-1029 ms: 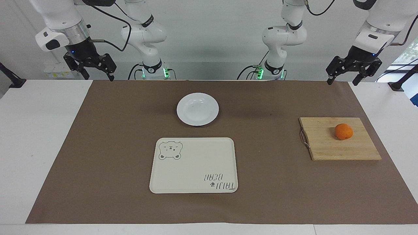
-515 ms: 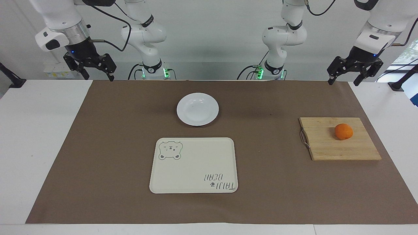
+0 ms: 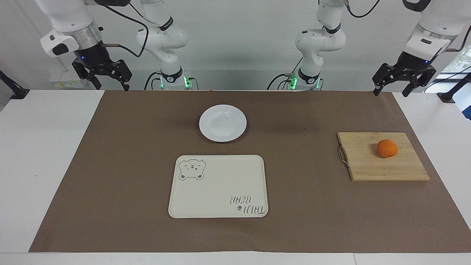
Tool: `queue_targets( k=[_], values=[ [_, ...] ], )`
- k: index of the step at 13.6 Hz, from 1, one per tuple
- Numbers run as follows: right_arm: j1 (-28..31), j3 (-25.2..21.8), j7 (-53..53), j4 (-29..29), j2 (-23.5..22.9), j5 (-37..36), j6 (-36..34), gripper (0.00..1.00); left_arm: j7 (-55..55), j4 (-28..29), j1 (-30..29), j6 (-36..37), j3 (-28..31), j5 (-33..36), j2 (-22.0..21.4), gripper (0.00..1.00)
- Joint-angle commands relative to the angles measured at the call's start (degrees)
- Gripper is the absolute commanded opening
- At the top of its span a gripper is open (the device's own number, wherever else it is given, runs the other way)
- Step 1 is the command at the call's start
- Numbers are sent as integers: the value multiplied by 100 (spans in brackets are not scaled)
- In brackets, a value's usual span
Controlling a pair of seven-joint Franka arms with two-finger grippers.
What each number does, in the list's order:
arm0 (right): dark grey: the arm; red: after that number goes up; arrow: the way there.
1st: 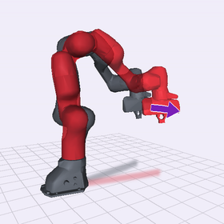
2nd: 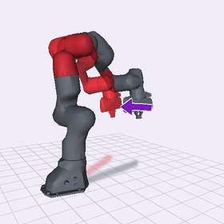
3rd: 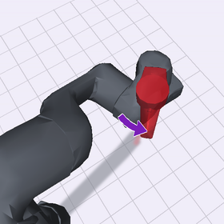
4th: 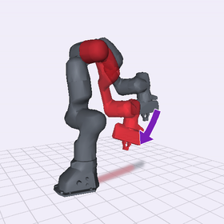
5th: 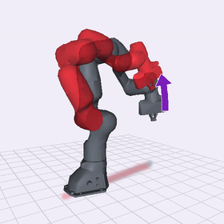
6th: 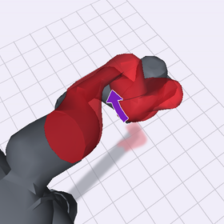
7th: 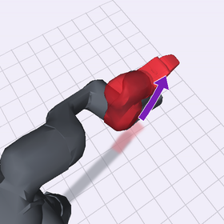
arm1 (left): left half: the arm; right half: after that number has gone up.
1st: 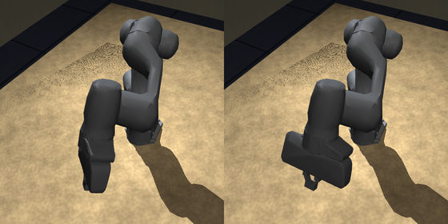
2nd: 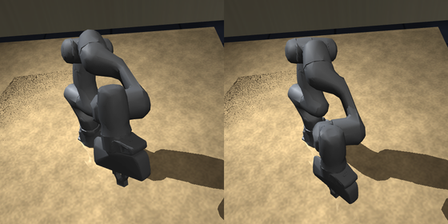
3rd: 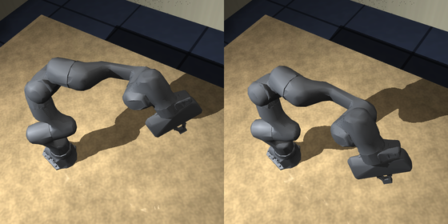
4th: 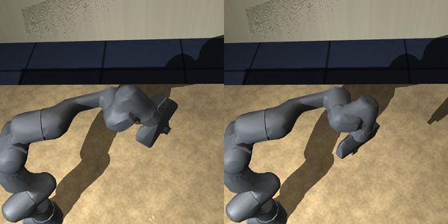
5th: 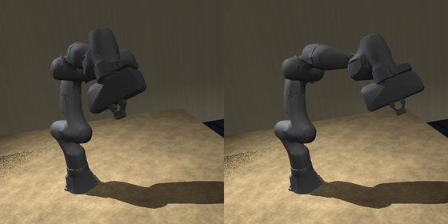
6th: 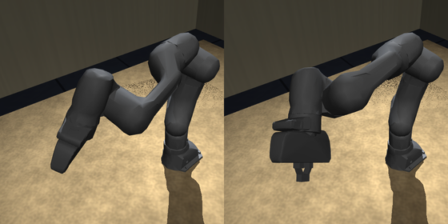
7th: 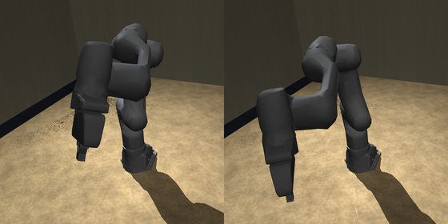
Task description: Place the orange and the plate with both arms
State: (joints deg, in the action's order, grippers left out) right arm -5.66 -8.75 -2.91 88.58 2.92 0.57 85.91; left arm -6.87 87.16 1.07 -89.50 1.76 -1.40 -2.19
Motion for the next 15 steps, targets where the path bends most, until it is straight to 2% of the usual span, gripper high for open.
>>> queue_targets(
  k=[1, 5, 10, 12, 15],
  values=[
    [48, 14, 62, 45, 77, 75, 22, 100, -192, 214, -80, -120, -27, 43, -159, 100],
    [48, 14, 62, 45, 77, 75, 84, 100, -305, 301, -203, -164, -26, 43, -142, 100],
    [48, 40, 62, 54, 68, 74, 268, 100, -901, 548, -606, -639, -26, 35, -63, 100],
    [48, 40, 45, 63, 68, 75, 278, 100, -1491, 757, -774, -848, -18, 17, -28, 100],
    [30, 40, 19, 54, 59, 83, 295, 100, -1589, 1250, -863, -1156, -18, 17, -36, 100]
  ],
)
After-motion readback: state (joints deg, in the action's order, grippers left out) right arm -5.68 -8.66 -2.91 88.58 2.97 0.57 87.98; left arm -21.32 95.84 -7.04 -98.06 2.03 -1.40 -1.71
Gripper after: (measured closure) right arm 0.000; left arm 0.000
